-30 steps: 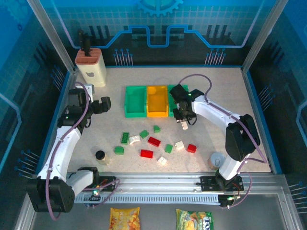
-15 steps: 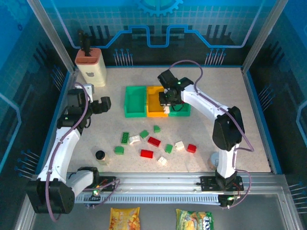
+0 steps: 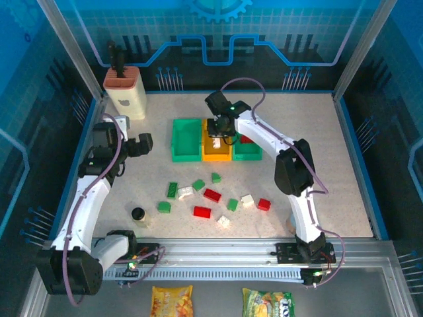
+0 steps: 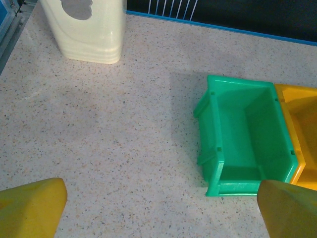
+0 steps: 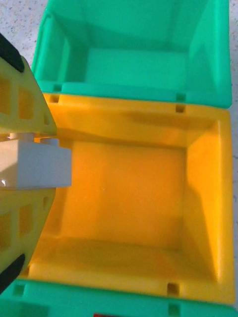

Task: Sort the legos into containers by color
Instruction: Place the lego in the container.

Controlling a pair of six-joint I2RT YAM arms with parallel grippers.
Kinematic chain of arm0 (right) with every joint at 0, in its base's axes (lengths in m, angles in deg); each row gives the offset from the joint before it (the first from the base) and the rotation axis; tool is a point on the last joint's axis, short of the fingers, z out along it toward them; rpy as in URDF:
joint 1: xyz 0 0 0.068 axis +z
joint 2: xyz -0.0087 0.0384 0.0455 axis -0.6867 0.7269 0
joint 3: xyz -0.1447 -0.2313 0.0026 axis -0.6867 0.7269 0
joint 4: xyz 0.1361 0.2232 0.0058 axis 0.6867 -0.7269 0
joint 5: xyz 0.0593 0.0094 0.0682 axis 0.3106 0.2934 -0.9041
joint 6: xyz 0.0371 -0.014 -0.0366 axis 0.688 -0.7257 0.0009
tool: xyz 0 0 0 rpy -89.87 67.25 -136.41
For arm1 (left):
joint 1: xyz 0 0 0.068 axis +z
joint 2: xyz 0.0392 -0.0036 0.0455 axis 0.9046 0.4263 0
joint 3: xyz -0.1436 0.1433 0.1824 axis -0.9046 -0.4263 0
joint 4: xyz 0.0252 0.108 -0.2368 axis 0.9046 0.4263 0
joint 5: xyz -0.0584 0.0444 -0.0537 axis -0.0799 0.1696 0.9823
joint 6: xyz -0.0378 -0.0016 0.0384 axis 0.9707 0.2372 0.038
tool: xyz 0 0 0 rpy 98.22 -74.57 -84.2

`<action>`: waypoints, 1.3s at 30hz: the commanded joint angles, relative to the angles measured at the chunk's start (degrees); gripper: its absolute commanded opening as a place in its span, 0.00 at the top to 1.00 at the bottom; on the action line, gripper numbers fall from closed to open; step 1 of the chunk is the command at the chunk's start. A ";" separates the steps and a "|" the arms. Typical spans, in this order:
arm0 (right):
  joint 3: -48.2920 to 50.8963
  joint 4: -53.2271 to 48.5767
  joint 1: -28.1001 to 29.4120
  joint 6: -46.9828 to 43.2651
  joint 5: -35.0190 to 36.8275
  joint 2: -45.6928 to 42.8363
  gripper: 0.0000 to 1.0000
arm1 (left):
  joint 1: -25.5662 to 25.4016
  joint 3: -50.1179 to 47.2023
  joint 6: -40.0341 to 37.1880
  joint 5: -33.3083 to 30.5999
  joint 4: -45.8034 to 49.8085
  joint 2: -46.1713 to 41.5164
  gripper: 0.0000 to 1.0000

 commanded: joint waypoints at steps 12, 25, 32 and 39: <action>-12.69 -4.79 1.01 0.71 4.59 11.38 0.75 | 0.64 0.36 0.89 1.62 -0.72 -1.08 0.01; -13.63 -5.00 -0.35 1.19 4.53 16.13 0.72 | 0.65 0.35 0.94 1.50 -0.64 -1.49 0.01; -13.63 -5.17 -0.40 1.50 4.88 16.18 0.67 | 0.74 0.39 0.83 1.78 -0.74 -1.70 0.01; -14.07 -5.94 -0.39 1.26 5.30 14.17 0.64 | 0.74 1.56 0.70 1.68 1.16 -0.62 0.01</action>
